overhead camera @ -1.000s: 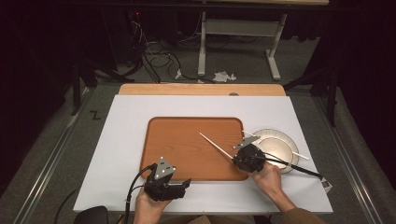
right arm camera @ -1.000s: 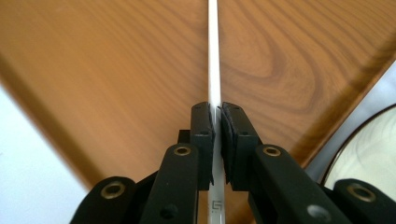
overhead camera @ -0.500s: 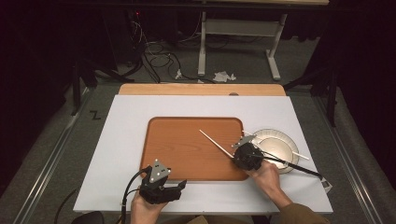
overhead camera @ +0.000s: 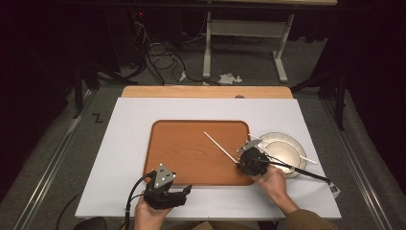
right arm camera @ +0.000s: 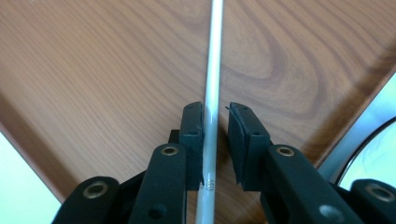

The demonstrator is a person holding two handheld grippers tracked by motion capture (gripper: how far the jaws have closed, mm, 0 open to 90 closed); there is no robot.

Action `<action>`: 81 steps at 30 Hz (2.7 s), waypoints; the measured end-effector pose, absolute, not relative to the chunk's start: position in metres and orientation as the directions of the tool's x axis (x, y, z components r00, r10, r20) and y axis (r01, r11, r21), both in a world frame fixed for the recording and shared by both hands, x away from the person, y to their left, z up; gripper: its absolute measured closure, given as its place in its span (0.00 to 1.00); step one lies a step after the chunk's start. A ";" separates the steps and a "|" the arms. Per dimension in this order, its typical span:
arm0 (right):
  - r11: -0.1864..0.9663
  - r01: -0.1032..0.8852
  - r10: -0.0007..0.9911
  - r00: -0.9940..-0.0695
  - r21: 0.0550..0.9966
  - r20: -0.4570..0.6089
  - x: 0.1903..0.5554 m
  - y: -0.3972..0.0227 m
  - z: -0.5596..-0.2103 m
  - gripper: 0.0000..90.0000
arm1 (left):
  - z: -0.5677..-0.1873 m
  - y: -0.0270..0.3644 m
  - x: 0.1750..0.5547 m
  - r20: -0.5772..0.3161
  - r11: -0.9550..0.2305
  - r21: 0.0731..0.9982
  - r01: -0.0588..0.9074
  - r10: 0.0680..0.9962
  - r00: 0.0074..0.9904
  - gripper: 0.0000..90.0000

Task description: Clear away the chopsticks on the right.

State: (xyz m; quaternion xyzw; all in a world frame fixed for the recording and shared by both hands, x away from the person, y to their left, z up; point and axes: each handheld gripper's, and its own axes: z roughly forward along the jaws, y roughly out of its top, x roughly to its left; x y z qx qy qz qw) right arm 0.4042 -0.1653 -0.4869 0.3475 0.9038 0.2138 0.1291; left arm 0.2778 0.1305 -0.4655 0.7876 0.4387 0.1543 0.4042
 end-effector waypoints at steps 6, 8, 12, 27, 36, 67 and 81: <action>0.671 0.582 0.696 -0.708 0.460 -0.121 0.405 -0.165 -0.486 0.93 | -0.465 0.131 0.277 -0.111 -0.286 0.773 0.565 0.817 0.566 0.33; 0.666 0.591 0.707 -0.695 0.456 -0.133 0.406 -0.166 -0.486 0.93 | -0.465 0.131 0.277 -0.111 -0.289 0.772 0.566 0.816 0.567 0.33; 0.654 0.602 0.723 -0.676 0.458 -0.144 0.408 -0.166 -0.487 0.92 | -0.466 0.130 0.278 -0.101 -0.299 0.769 0.565 0.817 0.568 0.33; 0.634 0.592 0.726 -0.678 0.498 -0.118 0.397 -0.172 -0.472 0.84 | -0.466 0.126 0.283 -0.112 -0.300 0.771 0.562 0.804 0.583 0.33; 0.597 0.532 0.719 -0.686 0.600 -0.107 0.380 -0.198 -0.444 0.84 | -0.465 0.115 0.293 -0.115 -0.322 0.773 0.546 0.776 0.620 0.33; 0.352 0.601 0.883 -0.467 0.718 -0.043 0.362 -0.338 -0.396 0.84 | -0.466 0.095 0.311 -0.120 -0.374 0.766 0.523 0.715 0.689 0.33; 0.339 0.714 0.911 -0.412 0.612 -0.024 0.398 -0.361 -0.430 0.81 | -0.466 0.107 0.300 -0.127 -0.338 0.773 0.537 0.748 0.652 0.33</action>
